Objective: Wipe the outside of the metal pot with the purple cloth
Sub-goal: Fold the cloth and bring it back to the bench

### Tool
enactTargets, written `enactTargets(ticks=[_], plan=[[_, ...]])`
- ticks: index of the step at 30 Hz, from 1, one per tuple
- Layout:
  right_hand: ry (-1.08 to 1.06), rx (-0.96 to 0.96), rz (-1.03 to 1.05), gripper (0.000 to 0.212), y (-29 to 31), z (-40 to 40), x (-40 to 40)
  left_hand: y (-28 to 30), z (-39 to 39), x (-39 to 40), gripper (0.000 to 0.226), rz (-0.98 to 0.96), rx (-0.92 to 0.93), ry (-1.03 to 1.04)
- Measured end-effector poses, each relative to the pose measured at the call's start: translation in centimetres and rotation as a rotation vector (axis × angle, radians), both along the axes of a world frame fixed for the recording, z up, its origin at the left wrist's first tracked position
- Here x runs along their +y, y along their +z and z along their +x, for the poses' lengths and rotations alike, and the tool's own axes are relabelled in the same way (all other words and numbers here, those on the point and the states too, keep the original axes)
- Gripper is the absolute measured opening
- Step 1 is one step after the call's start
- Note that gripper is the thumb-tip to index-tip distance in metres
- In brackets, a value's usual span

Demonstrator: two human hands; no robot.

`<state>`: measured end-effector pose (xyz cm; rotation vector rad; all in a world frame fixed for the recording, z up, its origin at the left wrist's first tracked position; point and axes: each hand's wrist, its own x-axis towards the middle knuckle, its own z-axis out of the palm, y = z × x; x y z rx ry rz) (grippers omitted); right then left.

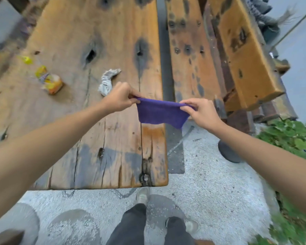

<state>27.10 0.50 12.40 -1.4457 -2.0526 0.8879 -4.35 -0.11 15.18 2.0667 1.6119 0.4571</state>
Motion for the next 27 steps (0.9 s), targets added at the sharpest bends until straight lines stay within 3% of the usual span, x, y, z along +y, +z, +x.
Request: enactTargets(ticks=[8, 10, 14, 18, 22, 27], plan=[[0.221, -0.109, 0.134, 0.022, -3.4, -7.3, 1.7, -4.5, -7.2, -3.3, 0.028, 0.202, 0.048, 0.090], [0.246, -0.165, 0.078, 0.024, -6.3, -8.0, -0.9, -7.8, -7.6, -6.3, 0.029, 0.173, 0.047, 0.091], [0.294, -0.224, -0.102, 0.029, -12.5, -8.4, -8.1, -14.6, -7.1, -13.5, 0.028, 0.008, 0.264, -0.002], [0.415, -0.382, -0.184, 0.048, -17.4, -7.7, -14.5, -18.9, -5.8, -19.5, 0.031, -0.036, 0.314, -0.016], [0.454, -0.534, -0.079, 0.056, -19.2, -6.8, -17.3, -20.1, -5.5, -22.1, 0.042, 0.002, 0.358, 0.016], [0.528, -0.678, -0.114, 0.063, -19.1, -6.3, -17.5, -19.2, -4.8, -21.5, 0.046, 0.001, 0.556, -0.097]])
